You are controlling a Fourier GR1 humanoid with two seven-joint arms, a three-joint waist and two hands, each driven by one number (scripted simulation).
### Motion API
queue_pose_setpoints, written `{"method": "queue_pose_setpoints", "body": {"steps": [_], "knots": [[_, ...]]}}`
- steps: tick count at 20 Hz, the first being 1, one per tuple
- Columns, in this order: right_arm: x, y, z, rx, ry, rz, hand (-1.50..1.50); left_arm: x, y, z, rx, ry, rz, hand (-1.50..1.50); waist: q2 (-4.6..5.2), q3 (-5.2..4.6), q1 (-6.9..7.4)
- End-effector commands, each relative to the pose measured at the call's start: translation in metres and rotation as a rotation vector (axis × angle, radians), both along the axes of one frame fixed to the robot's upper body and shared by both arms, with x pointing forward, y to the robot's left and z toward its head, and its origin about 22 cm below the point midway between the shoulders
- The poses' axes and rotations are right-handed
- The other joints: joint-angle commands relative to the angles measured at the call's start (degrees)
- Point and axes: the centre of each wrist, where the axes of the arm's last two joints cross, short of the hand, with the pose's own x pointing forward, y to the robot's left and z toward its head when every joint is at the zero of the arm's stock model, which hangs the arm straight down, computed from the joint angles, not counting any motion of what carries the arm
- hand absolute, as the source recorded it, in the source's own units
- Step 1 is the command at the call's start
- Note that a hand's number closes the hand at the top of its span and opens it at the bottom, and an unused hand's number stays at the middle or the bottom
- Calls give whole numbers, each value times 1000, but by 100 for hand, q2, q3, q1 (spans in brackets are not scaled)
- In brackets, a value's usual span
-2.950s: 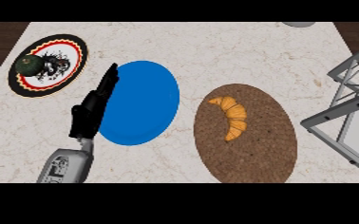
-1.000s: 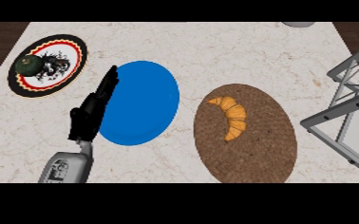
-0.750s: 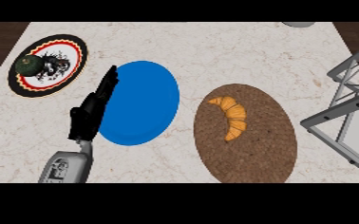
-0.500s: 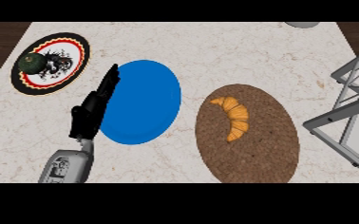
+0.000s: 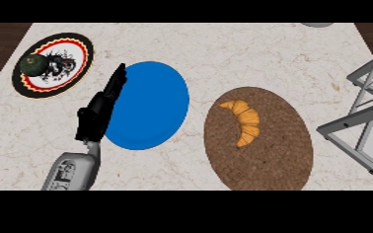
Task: Pick the lemon from the placemat and place it in the tiered shelf
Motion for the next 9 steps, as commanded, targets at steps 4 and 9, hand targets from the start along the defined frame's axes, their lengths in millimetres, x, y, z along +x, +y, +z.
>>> {"method": "queue_pose_setpoints", "body": {"steps": [4,9], "knots": [[-22,-9,-6,-57,67,-3,-150,-1,4,-1,9,8,8,0,19,55,-67],[-25,-14,-22,-67,101,39,-150,-6,9,-7,4,3,15,0,25,67,-63]]}}
